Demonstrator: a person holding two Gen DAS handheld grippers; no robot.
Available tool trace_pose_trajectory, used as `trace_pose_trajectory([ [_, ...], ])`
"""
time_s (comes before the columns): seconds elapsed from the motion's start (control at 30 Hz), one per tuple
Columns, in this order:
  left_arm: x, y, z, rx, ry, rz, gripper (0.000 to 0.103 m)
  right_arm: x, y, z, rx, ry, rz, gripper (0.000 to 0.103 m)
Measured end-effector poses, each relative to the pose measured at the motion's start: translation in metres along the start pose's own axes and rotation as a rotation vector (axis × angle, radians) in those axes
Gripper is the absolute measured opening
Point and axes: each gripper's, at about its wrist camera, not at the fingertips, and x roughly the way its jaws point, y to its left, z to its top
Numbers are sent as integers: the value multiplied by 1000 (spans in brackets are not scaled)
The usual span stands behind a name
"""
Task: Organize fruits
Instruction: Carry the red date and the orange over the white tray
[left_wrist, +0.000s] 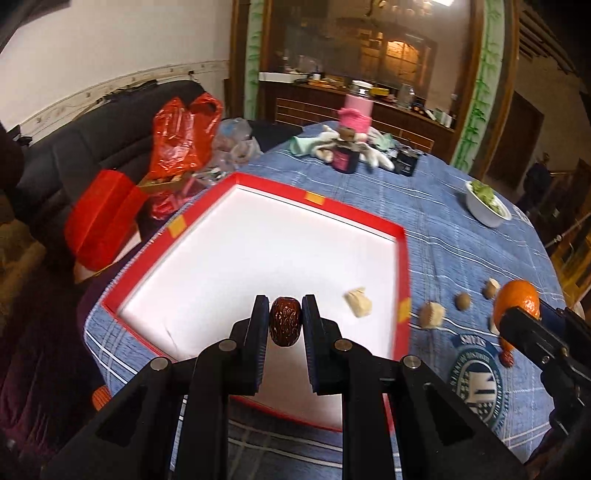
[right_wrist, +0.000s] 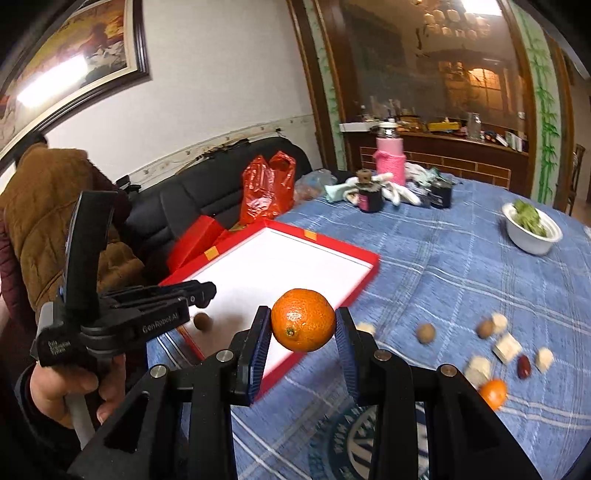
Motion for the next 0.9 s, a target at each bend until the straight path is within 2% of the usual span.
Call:
trace_pose_trajectory([
  [0.23, 14, 17, 10, -23, 1, 43, 16, 46, 18, 19, -23, 34, 26, 35],
  [0.43, 26, 29, 13, -52, 10, 78, 16, 75, 26, 21, -22, 65, 44, 35],
  [0.9, 49, 32, 16, -62, 47, 133, 16, 115, 24, 17, 4, 139, 21, 35],
])
